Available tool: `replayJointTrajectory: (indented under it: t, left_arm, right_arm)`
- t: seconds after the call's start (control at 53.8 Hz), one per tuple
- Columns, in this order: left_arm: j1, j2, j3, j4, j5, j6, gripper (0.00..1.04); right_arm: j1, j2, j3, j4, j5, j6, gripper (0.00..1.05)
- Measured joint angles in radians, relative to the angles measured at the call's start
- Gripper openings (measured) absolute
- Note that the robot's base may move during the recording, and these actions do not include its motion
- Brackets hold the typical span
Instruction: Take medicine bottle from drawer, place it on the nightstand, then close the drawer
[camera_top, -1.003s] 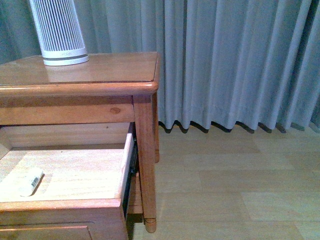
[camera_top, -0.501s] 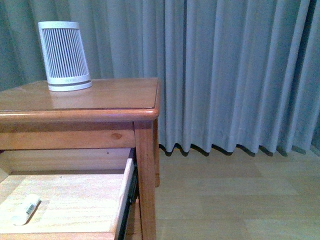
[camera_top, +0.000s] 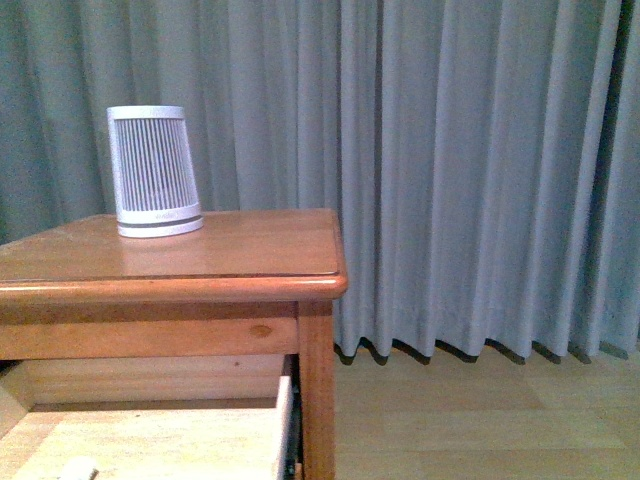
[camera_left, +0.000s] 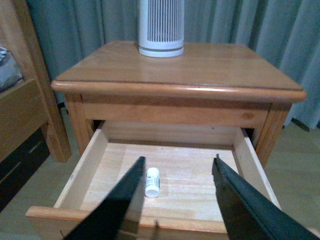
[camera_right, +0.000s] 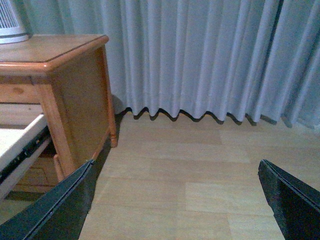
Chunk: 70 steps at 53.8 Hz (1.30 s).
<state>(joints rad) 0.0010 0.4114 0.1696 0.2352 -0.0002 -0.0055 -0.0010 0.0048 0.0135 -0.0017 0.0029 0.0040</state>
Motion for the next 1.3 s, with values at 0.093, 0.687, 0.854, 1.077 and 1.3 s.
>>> replayJointTrajectory:
  t: [0.093,0.687,0.854,1.077,1.3]
  left_arm:
    - [-0.001,-0.029,-0.024,0.000,0.003,0.000,0.03]
    - [-0.001,-0.193,-0.121,-0.062,-0.004,0.001,0.03]
    - [-0.001,-0.319,-0.159,-0.175,-0.001,0.001,0.03]
    - [-0.001,-0.404,-0.160,-0.232,0.000,0.001,0.03]
    - [-0.001,-0.405,-0.160,-0.232,-0.001,0.001,0.33]
  right_arm:
    - [0.000,0.000,0.000,0.000,0.000,0.000,0.98]
    - [-0.054,0.066,0.032,-0.073,-0.185,0.042,0.98]
    - [-0.034,0.612,0.289,0.189,-0.317,0.081,0.98]
    - [0.152,1.246,0.622,0.287,-0.116,0.048,0.98]
    - [0.333,1.731,0.869,0.235,0.021,0.112,0.98]
